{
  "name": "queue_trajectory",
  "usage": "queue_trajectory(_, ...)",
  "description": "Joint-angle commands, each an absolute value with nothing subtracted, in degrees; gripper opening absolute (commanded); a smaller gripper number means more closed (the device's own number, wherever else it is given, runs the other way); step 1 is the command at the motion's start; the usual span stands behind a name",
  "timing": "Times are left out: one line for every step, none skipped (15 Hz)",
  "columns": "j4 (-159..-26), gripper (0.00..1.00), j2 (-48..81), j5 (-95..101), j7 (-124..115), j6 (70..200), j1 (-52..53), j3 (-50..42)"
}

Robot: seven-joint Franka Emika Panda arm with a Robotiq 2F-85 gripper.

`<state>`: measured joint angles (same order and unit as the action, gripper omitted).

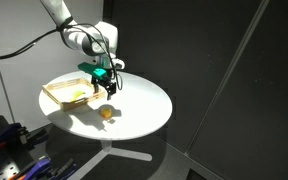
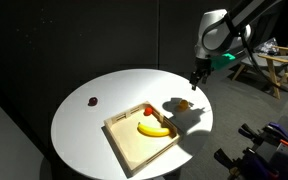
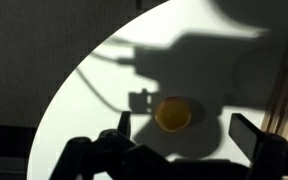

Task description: Pick up the yellow toy from the table and put it in the tray

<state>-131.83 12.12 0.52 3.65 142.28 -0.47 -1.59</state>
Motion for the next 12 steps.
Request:
queue_trajectory(-131.7,1.00,12.1,0.6,3.5,142.1,-0.8,-1.3)
queue_trajectory(-131.7,1.00,12.1,0.6,3.5,142.1,-0.8,-1.3)
queue_trajectory(-131.7,1.00,12.1,0.6,3.5,142.1,-0.8,-1.3)
queue_trajectory(-131.9,1.00,12.3,0.3,4.0,142.7,-0.9,-1.1)
queue_trajectory(-132.0,1.00,12.8,-0.2,4.5,143.3,-1.0,-0.9)
queue_trajectory(-132.1,1.00,13.3,-0.4,4.6,143.9,-1.0,-0.8)
queue_trajectory(-131.9,1.00,13.9,-0.4,4.4,144.2,-0.9,-0.7)
queue_trajectory(-131.8,1.00,14.5,0.0,3.9,144.7,-0.8,-0.7)
queue_trajectory(-131.2,1.00,15.6,0.3,3.2,144.8,-0.6,-0.8)
queue_trajectory(-130.7,1.00,16.5,0.5,2.8,145.0,-0.5,-0.8)
queue_trajectory(-130.2,1.00,17.5,0.9,2.2,145.4,-0.3,-0.9)
queue_trajectory(-129.7,1.00,18.5,1.2,1.7,145.8,-0.2,-1.0)
